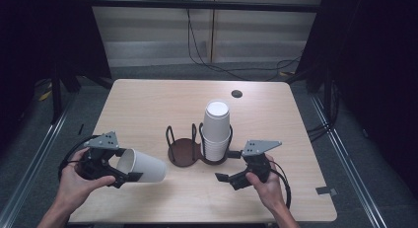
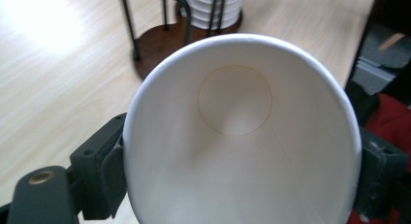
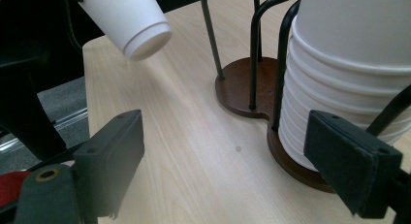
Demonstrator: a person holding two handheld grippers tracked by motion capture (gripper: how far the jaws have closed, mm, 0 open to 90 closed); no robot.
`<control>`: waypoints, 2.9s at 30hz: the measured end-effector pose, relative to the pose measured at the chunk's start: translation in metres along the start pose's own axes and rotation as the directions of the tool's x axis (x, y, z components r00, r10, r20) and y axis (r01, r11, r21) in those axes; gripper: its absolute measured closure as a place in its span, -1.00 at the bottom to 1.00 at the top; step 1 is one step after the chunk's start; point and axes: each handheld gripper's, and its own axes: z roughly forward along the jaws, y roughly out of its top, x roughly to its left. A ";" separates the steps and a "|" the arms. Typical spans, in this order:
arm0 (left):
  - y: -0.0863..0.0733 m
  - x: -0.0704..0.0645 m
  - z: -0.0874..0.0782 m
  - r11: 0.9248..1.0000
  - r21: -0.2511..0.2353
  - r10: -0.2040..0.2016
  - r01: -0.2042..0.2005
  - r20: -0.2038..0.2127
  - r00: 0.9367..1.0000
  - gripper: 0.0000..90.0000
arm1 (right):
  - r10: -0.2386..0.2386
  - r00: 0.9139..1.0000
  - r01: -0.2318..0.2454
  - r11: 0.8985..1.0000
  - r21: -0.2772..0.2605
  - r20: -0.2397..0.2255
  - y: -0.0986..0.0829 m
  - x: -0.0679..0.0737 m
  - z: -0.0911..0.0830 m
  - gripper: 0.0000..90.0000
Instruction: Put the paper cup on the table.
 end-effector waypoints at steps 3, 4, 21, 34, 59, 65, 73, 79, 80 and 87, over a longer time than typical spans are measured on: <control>0.000 0.007 -0.002 1.000 0.019 -0.009 0.010 -0.047 0.999 -0.70 | -0.001 1.000 0.001 1.000 -0.001 -0.004 0.000 0.000 0.000 -0.68; 0.001 0.009 -0.002 1.000 0.026 -0.013 0.015 -0.050 0.999 -0.70 | -0.001 1.000 0.001 1.000 -0.001 -0.002 0.000 0.001 0.000 -0.68; 0.022 0.029 -0.006 0.992 0.127 0.011 0.012 -0.178 0.984 -0.69 | -0.009 1.000 0.009 1.000 0.014 0.001 0.000 0.001 0.001 -0.68; 0.044 0.045 0.007 0.965 0.263 0.041 0.010 -0.185 0.982 -0.70 | -0.013 1.000 0.013 1.000 0.018 -0.004 -0.002 0.000 0.003 -0.67; 0.077 0.059 0.054 0.894 0.449 0.108 0.001 -0.216 0.970 -0.71 | -0.022 1.000 0.022 0.999 0.044 0.000 -0.004 0.000 0.008 -0.67; 0.079 0.063 0.065 0.870 0.494 0.117 0.001 -0.208 0.971 -0.71 | -0.027 1.000 0.027 0.999 0.043 0.005 -0.004 0.001 0.007 -0.67; 0.079 0.068 0.079 0.863 0.505 0.125 -0.004 -0.207 0.970 -0.73 | -0.037 0.999 0.037 0.998 0.052 0.001 -0.004 0.003 0.009 -0.67; 0.079 0.071 0.089 0.851 0.525 0.116 0.014 -0.214 0.970 -0.75 | -0.035 0.999 0.035 0.998 0.053 -0.004 -0.004 0.003 0.009 -0.67; 0.079 0.071 0.090 0.852 0.524 0.119 0.007 -0.206 0.971 -0.76 | -0.035 0.999 0.035 0.998 0.052 -0.004 -0.004 0.003 0.009 -0.67; 0.081 0.075 0.100 0.854 0.521 0.113 0.005 -0.194 0.974 -0.81 | -0.029 1.000 0.029 0.999 0.046 -0.008 -0.004 0.003 0.008 -0.67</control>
